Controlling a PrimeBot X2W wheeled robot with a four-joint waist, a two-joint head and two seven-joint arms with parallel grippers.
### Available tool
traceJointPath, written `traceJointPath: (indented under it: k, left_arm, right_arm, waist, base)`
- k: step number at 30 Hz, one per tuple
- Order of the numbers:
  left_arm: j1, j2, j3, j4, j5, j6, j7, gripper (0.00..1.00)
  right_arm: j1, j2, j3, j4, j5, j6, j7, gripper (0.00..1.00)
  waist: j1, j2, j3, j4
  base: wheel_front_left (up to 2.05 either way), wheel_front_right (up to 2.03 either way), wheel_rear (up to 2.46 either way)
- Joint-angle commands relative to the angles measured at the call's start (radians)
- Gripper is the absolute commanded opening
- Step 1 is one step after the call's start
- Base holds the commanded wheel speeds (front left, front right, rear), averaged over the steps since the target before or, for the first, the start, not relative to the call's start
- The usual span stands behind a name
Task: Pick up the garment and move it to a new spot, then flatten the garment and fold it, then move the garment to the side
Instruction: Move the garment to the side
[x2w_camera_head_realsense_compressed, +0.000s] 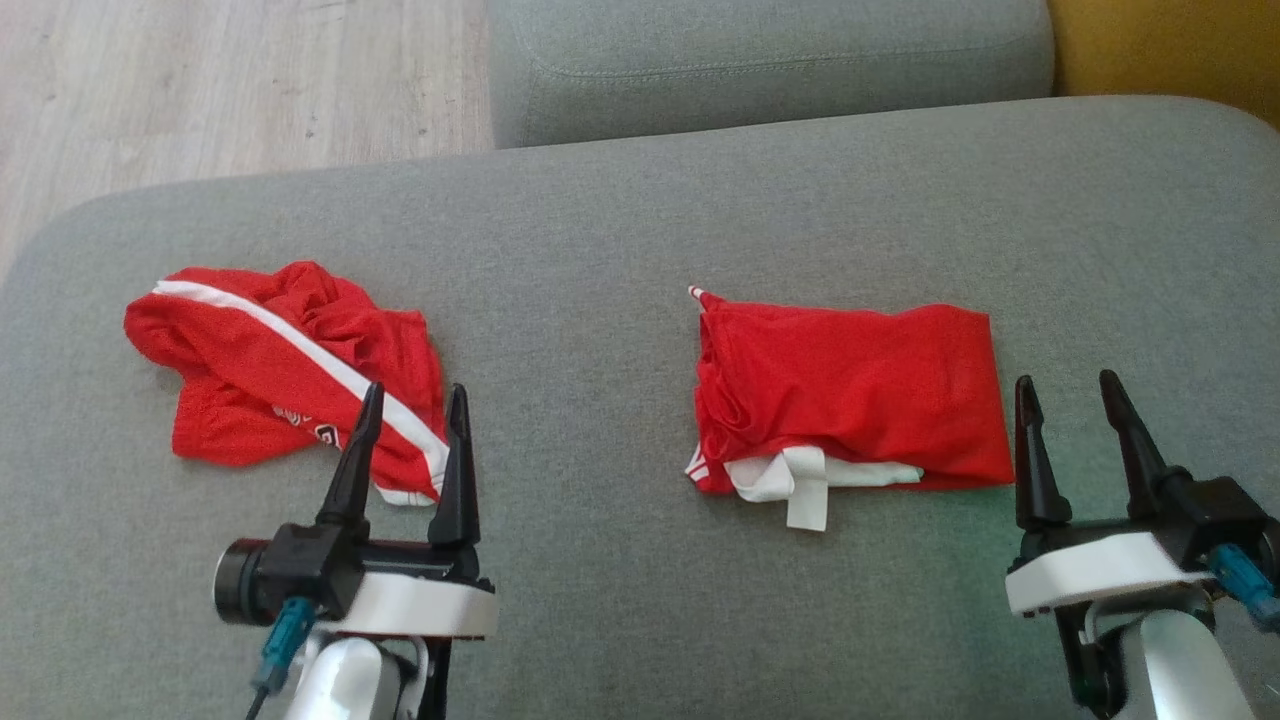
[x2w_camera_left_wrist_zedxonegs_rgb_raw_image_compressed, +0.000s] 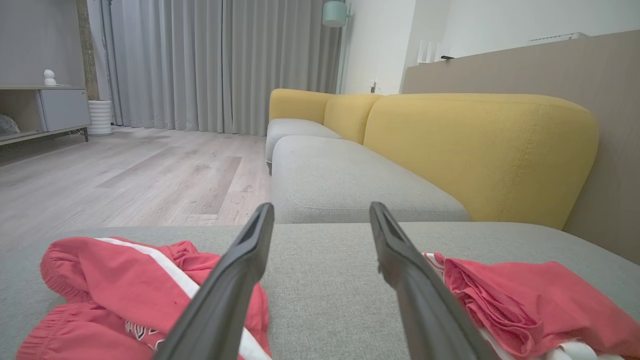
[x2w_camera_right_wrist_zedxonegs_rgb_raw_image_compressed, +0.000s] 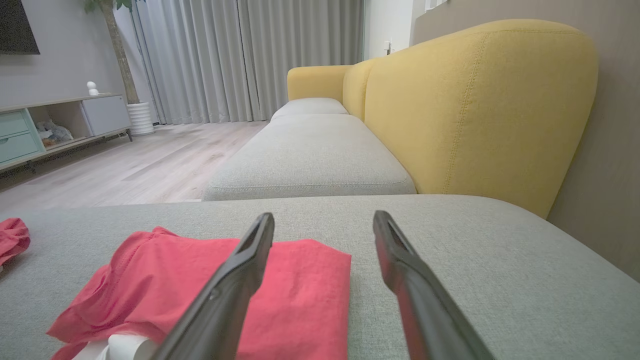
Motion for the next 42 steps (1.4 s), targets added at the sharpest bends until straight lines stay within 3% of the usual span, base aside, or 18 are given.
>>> traceJointPath:
  k: [1, 13, 24, 31, 38, 39, 40, 41, 42]
  left_arm:
    - [-0.027, 0.001, 0.03, -0.031, -0.009, 0.006, -0.008, 1.0]
    - [-0.051, 0.001, 0.007, -0.034, 0.003, -0.004, -0.008, 1.0]
    - [-0.093, 0.001, -0.003, -0.028, 0.017, -0.01, -0.008, 1.0]
    - [-0.116, 0.001, -0.011, -0.026, 0.02, -0.01, -0.008, 1.0]
    - [-0.123, 0.001, -0.009, -0.021, 0.023, -0.006, -0.008, 1.0]
    - [-0.123, 0.001, -0.008, -0.021, 0.022, -0.005, -0.008, 1.0]
    - [-0.122, 0.001, -0.008, -0.02, 0.022, -0.005, -0.008, 1.0]
    - [-0.121, 0.001, -0.008, -0.02, 0.022, -0.004, -0.008, 1.0]
    - [-0.118, 0.001, -0.006, -0.019, 0.02, -0.003, -0.008, 1.0]
  right_arm:
    - [-0.02, -0.004, 0.027, -0.036, 0.002, -0.001, -0.012, 1.0]
    - [-0.073, -0.003, -0.008, 0.027, 0.01, -0.001, 0.031, 1.0]
    - [-0.195, -0.003, -0.094, 0.247, 0.033, -0.001, 0.091, 1.0]
    - [-0.268, -0.003, -0.066, 0.389, 0.052, -0.001, 0.116, 1.0]
    - [-0.306, -0.003, -0.036, 0.489, 0.0, -0.001, 0.126, 1.0]
    - [-0.312, -0.003, -0.033, 0.502, -0.004, -0.001, 0.129, 0.69]
    - [-0.317, -0.003, -0.028, 0.513, -0.009, -0.001, 0.13, 0.18]
    - [-0.322, -0.003, -0.026, 0.52, -0.017, -0.001, 0.129, 0.0]
    - [-0.33, -0.007, -0.028, 0.527, -0.034, -0.001, 0.125, 0.0]
  waist:
    - [0.0001, 0.0, -0.001, 0.001]
    - [0.0001, 0.0, 0.04, 0.032]
    - [0.0001, 0.0, 0.117, 0.065]
    - [0.0001, 0.0, 0.151, 0.073]
    - [0.0001, 0.0, 0.145, 0.067]
    - [0.0001, 0.0, 0.141, 0.065]
    - [0.0001, 0.0, 0.135, 0.063]
    - [0.0001, 0.0, 0.129, 0.061]
    - [0.0001, 0.0, 0.117, 0.056]
  base:
    - [0.0, 0.0, 0.0]
    - [0.0, 0.0, 0.0]
    - [0.0, 0.0, 0.0]
    - [0.0, 0.0, 0.0]
    - [0.0, 0.0, 0.0]
    - [0.0, 0.0, 0.0]
    - [0.0, 0.0, 0.0]
    - [0.0, 0.0, 0.0]
    - [0.0, 0.0, 0.0]
